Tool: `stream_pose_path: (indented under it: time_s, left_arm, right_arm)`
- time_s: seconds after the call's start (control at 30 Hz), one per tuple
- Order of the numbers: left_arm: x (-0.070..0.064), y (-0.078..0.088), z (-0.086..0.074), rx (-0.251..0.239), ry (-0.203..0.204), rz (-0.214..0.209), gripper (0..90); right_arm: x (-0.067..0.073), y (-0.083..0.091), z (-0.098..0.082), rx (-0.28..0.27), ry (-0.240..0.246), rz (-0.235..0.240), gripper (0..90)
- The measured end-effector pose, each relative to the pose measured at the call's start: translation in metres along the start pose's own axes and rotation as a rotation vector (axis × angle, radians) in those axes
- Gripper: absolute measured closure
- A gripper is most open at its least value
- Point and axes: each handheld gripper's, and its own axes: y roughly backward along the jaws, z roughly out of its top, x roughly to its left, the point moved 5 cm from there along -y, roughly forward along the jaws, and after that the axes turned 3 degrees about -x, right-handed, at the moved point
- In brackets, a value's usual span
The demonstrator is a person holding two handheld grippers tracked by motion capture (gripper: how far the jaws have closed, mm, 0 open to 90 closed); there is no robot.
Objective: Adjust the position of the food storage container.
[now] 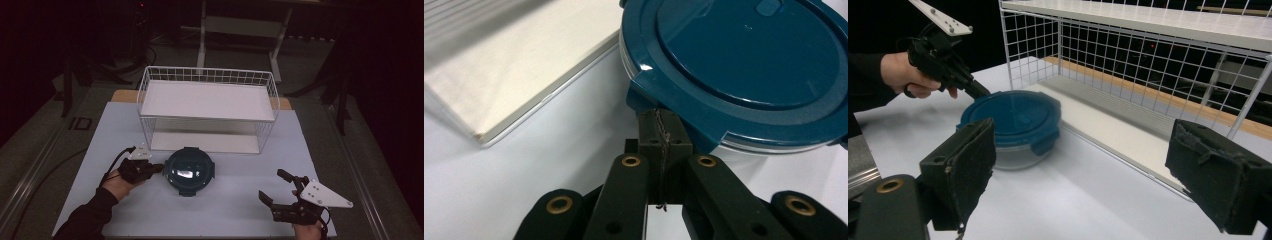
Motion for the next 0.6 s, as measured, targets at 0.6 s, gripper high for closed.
stream_pose_path:
  time_s: [0.6]
  left_arm:
    - [-0.024,-0.028,0.021,-0.006,-0.033,-0.057,89.9]
  right_arm:
    - [0.002,-0.003,-0.001,0.006,0.005,0.01,12.3]
